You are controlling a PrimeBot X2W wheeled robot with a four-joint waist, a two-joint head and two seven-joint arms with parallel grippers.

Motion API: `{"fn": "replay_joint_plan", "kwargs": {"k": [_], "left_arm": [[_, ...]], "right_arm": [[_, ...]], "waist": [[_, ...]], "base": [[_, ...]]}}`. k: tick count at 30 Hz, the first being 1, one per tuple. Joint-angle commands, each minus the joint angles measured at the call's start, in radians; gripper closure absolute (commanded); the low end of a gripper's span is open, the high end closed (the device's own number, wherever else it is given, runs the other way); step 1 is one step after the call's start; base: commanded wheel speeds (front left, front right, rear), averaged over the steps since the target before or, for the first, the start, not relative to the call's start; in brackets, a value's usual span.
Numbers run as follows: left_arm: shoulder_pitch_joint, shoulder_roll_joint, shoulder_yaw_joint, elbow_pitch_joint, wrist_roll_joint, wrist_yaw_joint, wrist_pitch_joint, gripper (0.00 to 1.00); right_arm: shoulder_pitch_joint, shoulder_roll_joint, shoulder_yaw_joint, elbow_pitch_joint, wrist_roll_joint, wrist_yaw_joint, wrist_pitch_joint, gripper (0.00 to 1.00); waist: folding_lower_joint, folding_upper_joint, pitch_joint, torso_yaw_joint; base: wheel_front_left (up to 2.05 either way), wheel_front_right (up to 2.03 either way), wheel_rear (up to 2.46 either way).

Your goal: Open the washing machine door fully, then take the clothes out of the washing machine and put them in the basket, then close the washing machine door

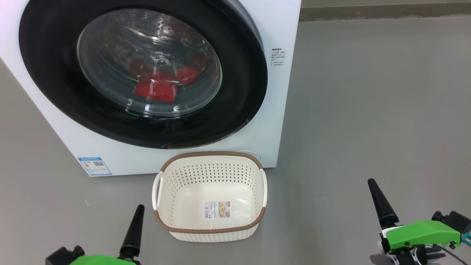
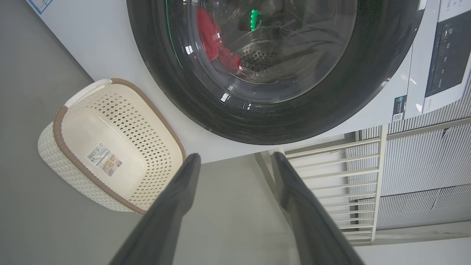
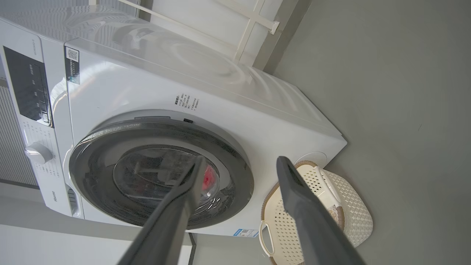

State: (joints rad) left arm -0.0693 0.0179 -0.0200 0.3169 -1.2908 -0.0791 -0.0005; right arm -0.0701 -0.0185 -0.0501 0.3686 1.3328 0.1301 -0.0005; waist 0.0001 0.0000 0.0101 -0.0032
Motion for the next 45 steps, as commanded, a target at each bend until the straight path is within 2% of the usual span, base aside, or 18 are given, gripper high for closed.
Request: {"fn": "replay_joint_plan", "kwargs": {"k": [1, 2, 8, 9, 16, 31, 45], "left_arm": [[-0.042, 0.013, 0.006, -0.031, 0.023, 0.004, -0.009, 0.0], [-0.047, 0.014, -0.001, -0.031, 0.066, 0.011, -0.015, 0.0], [-0.059, 0.015, -0.017, -0.033, 0.151, 0.028, -0.033, 0.0], [-0.077, 0.017, -0.035, -0.032, 0.295, 0.063, -0.062, 0.0], [-0.092, 0.019, -0.047, -0.027, 0.391, 0.086, -0.083, 0.0], [-0.125, 0.022, -0.077, 0.028, 0.564, 0.122, -0.124, 0.0], [-0.144, 0.025, -0.092, -0.012, 0.738, 0.162, -0.165, 0.0]], "right_arm": [[-0.057, -0.013, 0.01, -0.027, -0.024, 0.0, -0.009, 0.0], [-0.061, -0.013, 0.009, -0.031, -0.068, 0.0, -0.015, 0.0], [-0.069, -0.014, 0.005, -0.042, -0.176, 0.0, -0.032, 0.0], [-0.085, -0.017, 0.005, -0.052, -0.344, 0.0, -0.062, 0.0], [-0.1, -0.018, 0.004, -0.056, -0.466, 0.0, -0.082, 0.0], [-0.122, -0.021, 0.014, -0.065, -0.645, 0.0, -0.123, 0.0], [-0.147, -0.024, 0.04, -0.067, -0.773, 0.0, -0.165, 0.0]], "waist": [[-0.0001, 0.0, 0.0, 0.0], [-0.0001, 0.0, 0.002, 0.0], [-0.0001, 0.0, 0.006, -0.002], [-0.0001, 0.0, 0.011, -0.005], [-0.0001, 0.0, 0.017, -0.009], [-0.0001, 0.0, 0.015, -0.015], [-0.0001, 0.0, 0.01, -0.015]], "base": [[0.0, 0.0, 0.0], [0.0, 0.0, 0.0], [0.0, 0.0, 0.0], [0.0, 0.0, 0.0], [0.0, 0.0, 0.0], [0.0, 0.0, 0.0], [0.0, 0.0, 0.0]]}}
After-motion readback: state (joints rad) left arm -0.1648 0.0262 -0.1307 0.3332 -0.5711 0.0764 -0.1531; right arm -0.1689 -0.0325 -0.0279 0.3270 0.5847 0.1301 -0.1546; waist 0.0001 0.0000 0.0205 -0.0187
